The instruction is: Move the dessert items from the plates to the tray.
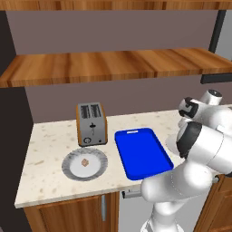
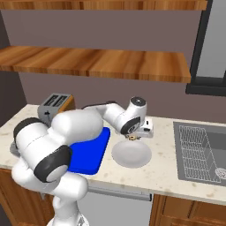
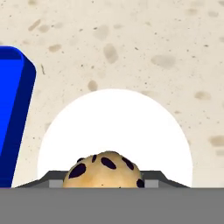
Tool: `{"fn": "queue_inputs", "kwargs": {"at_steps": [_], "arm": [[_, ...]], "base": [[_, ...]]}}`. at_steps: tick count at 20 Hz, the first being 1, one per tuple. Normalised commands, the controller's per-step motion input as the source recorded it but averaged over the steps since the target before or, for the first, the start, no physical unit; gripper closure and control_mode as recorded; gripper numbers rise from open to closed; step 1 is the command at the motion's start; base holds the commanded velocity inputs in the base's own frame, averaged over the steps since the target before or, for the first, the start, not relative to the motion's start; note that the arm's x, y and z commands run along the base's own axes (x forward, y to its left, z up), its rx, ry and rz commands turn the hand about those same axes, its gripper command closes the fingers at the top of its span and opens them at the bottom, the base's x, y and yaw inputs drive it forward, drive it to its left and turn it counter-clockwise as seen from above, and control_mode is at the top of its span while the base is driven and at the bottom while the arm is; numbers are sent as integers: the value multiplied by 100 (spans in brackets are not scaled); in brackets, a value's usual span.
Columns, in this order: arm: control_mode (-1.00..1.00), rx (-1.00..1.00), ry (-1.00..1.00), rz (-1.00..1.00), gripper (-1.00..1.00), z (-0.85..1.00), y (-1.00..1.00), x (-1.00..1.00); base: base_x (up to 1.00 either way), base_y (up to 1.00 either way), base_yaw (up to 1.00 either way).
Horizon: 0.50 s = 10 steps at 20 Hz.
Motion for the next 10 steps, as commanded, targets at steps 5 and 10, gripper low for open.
{"fn": "queue_inputs", "kwargs": {"at_steps": [5,10], "arm": [[-100,0,-3,0,100,36,10,-29],[-100,4,-8,0,100,16,36,-33]], "base": [[0,0,0],[0,0,0]]}}
